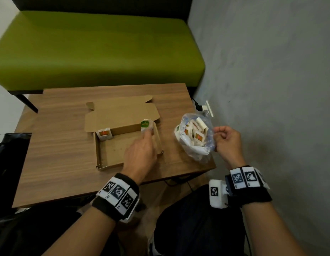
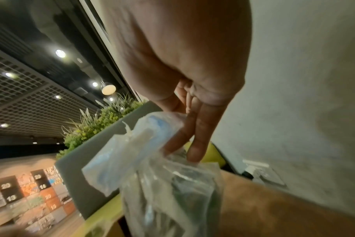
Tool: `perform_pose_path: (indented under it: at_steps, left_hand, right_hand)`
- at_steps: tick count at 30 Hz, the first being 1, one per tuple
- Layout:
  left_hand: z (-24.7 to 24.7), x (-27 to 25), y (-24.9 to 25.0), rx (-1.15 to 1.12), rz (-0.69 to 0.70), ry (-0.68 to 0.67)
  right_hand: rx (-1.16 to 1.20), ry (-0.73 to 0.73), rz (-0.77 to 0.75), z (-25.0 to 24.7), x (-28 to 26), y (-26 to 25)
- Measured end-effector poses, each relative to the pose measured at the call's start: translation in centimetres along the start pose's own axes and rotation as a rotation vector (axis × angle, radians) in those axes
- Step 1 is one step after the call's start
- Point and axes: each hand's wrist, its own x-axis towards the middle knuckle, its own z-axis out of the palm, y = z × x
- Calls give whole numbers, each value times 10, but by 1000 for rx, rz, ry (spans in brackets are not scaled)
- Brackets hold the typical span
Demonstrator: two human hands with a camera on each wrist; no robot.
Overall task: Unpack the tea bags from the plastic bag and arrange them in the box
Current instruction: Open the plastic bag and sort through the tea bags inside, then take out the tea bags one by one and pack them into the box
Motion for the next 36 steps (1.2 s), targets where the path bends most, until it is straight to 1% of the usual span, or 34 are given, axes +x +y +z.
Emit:
perform_pose_path:
  at_steps: [2, 4, 11, 13, 14, 16, 18, 19, 20, 22, 24, 27, 28, 29, 31, 33, 36]
  left_hand:
    - [6, -3, -18, 174, -43, -103]
    - [6, -6, -28, 287, -23, -156]
    - [-4, -12, -36, 386, 47, -174]
    - [-8, -10, -30, 381, 78, -146]
    - [-9, -9, -25, 356, 114, -104]
    - [-7, -6, -11, 285, 252, -27]
    - [-1, -4, 4, 286, 433, -50]
    - [3, -3, 10, 315, 494, -80]
    - [6, -2, 13, 345, 518, -112]
    - [11, -1, 14, 362, 492, -137]
    - [15, -2, 14, 308, 463, -119]
    - [19, -5, 16, 267, 447, -131]
    - [20, -7, 17, 261, 441, -138]
    - [21, -8, 18, 252, 432, -143]
    - [22, -9, 20, 218, 411, -148]
    - [22, -10, 22, 149, 388, -150]
    - [22, -11, 24, 34, 380, -123]
  right_hand:
    - [5, -26, 25, 12, 0, 8]
    - [11, -58, 50, 23, -1, 14]
    - [-7, -77, 79, 32, -6, 21]
    - [-4, -82, 78, 32, -8, 21]
    - [-9, -83, 71, 32, -9, 21]
    - [-17, -90, 57, 31, -10, 21]
    - [-17, -96, 50, 31, -12, 20]
    - [-15, -96, 50, 31, -13, 19]
    - [-12, -95, 53, 30, -14, 18]
    - [-14, -98, 48, 28, -15, 17]
    - [-83, -67, -7, 23, -18, 16]
    - [-141, 90, -202, 14, -31, 12]
    - [-153, 106, -267, 13, -36, 11]
    - [-179, 84, -299, 12, -42, 9]
    - [-294, -12, -275, 16, -52, 6]
    - [-436, -64, -220, 23, -56, 5]
    - [-497, -4, -136, 32, -57, 4]
